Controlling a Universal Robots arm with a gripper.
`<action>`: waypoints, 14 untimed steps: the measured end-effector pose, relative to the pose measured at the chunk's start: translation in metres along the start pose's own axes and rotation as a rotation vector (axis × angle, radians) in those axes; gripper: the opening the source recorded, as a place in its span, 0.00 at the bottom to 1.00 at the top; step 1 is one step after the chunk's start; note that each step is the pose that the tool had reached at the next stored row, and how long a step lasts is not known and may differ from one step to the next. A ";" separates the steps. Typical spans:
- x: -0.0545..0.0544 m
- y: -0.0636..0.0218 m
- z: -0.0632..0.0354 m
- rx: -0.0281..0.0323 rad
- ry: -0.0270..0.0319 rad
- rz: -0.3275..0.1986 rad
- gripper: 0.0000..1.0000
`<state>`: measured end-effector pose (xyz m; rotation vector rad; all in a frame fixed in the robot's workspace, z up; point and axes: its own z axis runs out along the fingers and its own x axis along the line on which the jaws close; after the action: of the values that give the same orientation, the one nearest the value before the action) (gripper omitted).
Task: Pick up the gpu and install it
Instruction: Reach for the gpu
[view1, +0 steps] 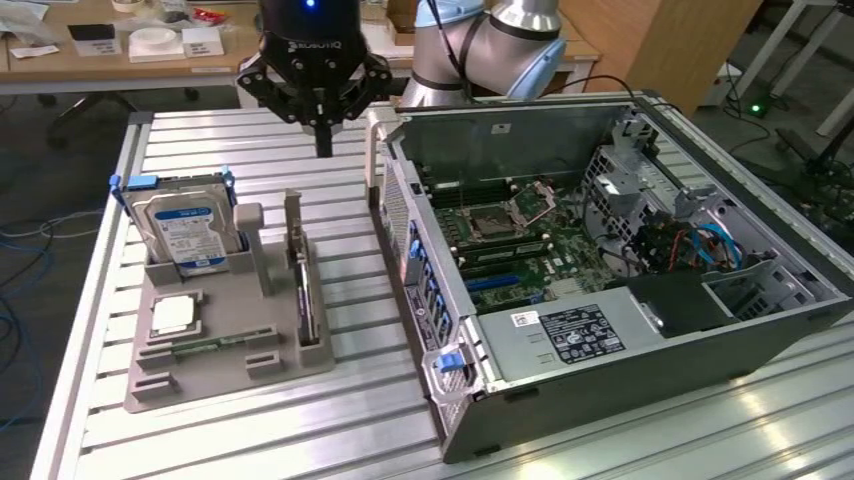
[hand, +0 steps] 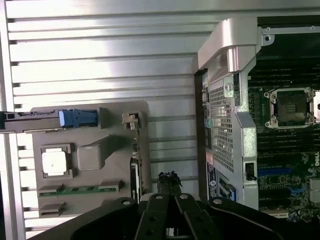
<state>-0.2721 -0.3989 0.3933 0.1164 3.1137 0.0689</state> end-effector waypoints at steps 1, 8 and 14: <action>0.003 -0.0002 -0.0001 0.0000 0.0000 0.000 0.11; 0.020 -0.0015 -0.0006 0.0000 0.0001 0.000 0.11; 0.036 -0.0026 -0.0009 0.0000 0.0000 0.000 0.11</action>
<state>-0.3082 -0.3988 0.3933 0.1167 3.1137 0.0689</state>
